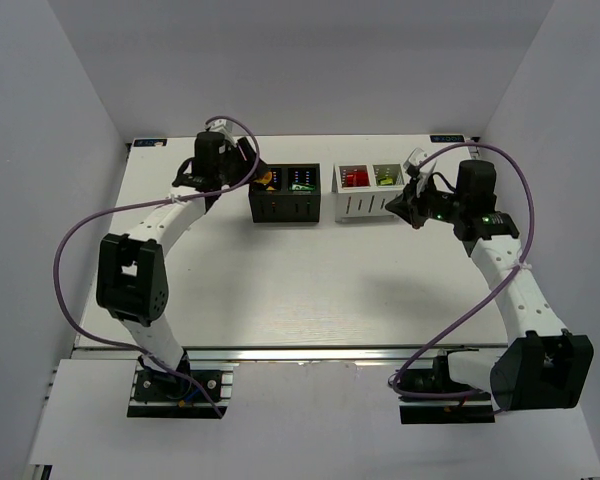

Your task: Sort the legos into containers by color

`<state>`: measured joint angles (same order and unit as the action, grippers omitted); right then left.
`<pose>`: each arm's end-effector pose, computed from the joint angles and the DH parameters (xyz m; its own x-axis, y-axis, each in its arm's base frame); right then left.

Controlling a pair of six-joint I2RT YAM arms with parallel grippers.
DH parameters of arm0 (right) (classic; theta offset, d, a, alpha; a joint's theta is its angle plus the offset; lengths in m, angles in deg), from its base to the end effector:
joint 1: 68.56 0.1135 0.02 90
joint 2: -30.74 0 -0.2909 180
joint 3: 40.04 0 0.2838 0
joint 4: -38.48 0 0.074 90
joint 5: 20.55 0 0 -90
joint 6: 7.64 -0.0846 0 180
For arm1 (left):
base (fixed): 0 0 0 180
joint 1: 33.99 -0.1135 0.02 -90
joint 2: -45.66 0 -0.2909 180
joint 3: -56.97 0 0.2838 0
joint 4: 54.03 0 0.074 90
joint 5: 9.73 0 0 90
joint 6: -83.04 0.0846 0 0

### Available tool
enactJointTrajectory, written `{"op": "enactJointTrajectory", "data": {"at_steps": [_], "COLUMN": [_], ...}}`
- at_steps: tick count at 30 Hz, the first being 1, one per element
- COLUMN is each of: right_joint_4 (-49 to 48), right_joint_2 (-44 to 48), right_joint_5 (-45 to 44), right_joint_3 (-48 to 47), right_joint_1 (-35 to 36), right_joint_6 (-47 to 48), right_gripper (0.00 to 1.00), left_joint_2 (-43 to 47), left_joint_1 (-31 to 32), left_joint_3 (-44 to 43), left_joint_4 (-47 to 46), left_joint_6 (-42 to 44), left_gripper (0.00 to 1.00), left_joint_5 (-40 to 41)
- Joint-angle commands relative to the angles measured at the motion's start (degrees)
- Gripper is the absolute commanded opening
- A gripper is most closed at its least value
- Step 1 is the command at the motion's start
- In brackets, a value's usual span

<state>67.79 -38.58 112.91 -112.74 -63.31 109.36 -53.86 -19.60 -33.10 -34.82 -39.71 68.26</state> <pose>0.3157 0.0874 0.3432 -0.0782 -0.3381 -0.9379 -0.8057 0.5754 -0.1403 0.4660 -0.1377 0.2786 -0.6179 -0.3877 -0.6840 0.1019 0.8231 -0.5586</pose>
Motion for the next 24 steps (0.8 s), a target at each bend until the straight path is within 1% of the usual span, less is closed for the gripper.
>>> {"op": "enactJointTrajectory", "data": {"at_steps": [1, 3, 6, 7, 8, 10, 11, 13, 16, 17, 18, 19, 20, 24], "right_joint_4": [0.3, 0.5, 0.6, 0.7, 0.7, 0.7, 0.7, 0.7, 0.7, 0.7, 0.7, 0.8, 0.8, 1.0], "right_joint_2": [2.1, 2.4, 3.2, 3.5, 3.6, 3.8, 3.8, 4.0, 4.1, 4.2, 4.3, 4.3, 4.3, 4.6], "right_joint_5": [0.3, 0.1, 0.0, 0.1, 0.1, 0.1, 0.2, 0.2, 0.3, 0.3, 0.3, 0.3, 0.3, 0.3], "right_joint_3": [0.6, 1.0, 1.6, 1.8, 2.0, 2.0, 2.1, 2.1, 2.1, 2.1, 2.1, 2.1, 2.1, 2.1], "right_joint_1": [-0.2, -0.3, -0.4, -0.4, -0.4, -0.6, -0.6, -0.7, -0.7, -0.8, -0.8, -0.7, -0.7, -0.8], "right_joint_6": [0.0, 0.2, 0.2, 0.2, 0.2, 0.2, 0.1, 0.1, 0.1, 0.1, 0.1, 0.1, 0.1, 0.2], "right_gripper": [0.05, 0.05, 0.05, 0.06, 0.06, 0.06, 0.06, 0.07, 0.08, 0.09, 0.1, 0.1, 0.1, 0.12], "left_joint_2": [-1.5, -2.2, -3.5, -3.7, -4.2, -4.5, -4.9, -5.0, -5.1, -5.1, -4.9, -4.7, -4.6, -3.4], "left_joint_1": [1.0, 1.3, 1.5, 1.6, 1.6, 1.9, 1.9, 2.0, 2.1, 2.2, 2.2, 2.1, 2.1, 2.1], "left_joint_3": [-2.3, -2.9, -4.3, -5.1, -5.5, -6.2, -6.9, -7.3, -7.7, -7.8, -7.8, -7.8, -7.8, -7.9], "left_joint_4": [-0.5, -0.2, 0.3, 0.6, 0.8, 1.3, 1.3, 1.7, 1.9, 2.0, 2.0, 2.0, 2.0, 2.5], "left_joint_6": [1.5, 1.6, 1.9, 1.9, 2.0, 2.1, 2.2, 2.2, 2.2, 2.3, 2.3, 2.3, 2.3, 2.5], "left_gripper": [0.37, 0.4, 0.49, 0.55, 0.57, 0.6, 0.63, 0.66, 0.72, 0.77, 0.79, 0.86, 0.98, 0.98], "left_joint_5": [2.3, 3.2, 4.0, 4.3, 4.3, 4.5, 4.6, 4.9, 5.1, 5.2, 5.4, 5.6, 5.7, 6.1]}}
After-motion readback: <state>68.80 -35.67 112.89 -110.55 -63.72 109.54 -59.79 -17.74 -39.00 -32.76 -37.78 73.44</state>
